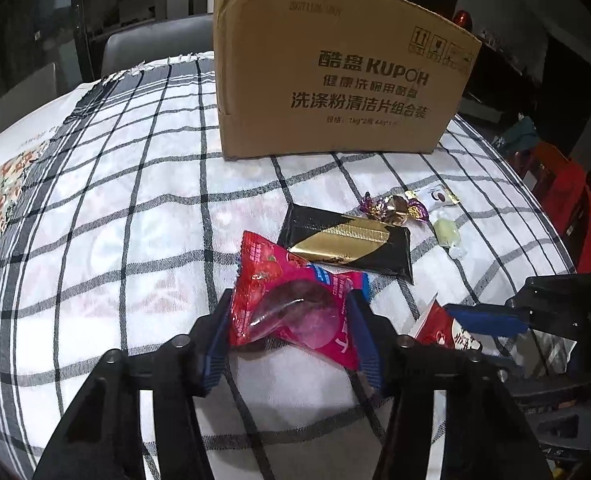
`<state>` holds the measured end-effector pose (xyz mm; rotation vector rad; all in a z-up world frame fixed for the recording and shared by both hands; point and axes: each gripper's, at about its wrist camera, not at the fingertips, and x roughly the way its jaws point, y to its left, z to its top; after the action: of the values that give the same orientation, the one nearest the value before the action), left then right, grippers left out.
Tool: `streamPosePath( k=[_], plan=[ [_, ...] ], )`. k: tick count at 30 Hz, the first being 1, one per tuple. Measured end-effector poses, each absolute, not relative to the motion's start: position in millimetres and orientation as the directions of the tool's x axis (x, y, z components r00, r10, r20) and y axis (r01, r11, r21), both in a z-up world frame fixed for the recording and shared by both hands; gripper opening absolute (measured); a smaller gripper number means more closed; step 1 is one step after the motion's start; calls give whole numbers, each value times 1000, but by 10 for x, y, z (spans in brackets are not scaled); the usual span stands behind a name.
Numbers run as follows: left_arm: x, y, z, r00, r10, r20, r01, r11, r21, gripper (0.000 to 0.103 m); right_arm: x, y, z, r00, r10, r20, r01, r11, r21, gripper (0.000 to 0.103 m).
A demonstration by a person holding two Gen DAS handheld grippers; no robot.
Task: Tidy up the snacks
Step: 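Grasp the pink candy pouch with the left tool while the right tool grasps the red-wrapped candy, then carry both snacks over the box and open both tools to drop them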
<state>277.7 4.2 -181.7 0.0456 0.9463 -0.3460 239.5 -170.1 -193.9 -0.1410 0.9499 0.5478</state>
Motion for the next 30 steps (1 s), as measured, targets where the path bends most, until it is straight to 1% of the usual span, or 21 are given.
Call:
streamPosePath(
  k=[2,4,13,20,30],
  plan=[
    [2757,41,-1812,537,-266,-800,307,946,-109,44,2395,-1728,-1931,462,383,-800,-489,862,130,26],
    [2741,44,-1795,540,-263,-800,301,948,-108,42,2400,-1757,-1912,468,384,-796,-471,870,143,26],
    [2612,27,-1565,579,-262,-772,301,949,-97,42,2392,-1822,-1710,515,398,-759,-436,884,168,25],
    [2500,45,-1260,627,-281,-727,304,947,-104,42,2350,-1891,-1482,562,410,-718,-419,890,180,25],
    [2438,29,-815,698,-300,-650,306,946,-108,42,2324,-2038,-1046,654,415,-633,-388,902,190,25]
  ],
)
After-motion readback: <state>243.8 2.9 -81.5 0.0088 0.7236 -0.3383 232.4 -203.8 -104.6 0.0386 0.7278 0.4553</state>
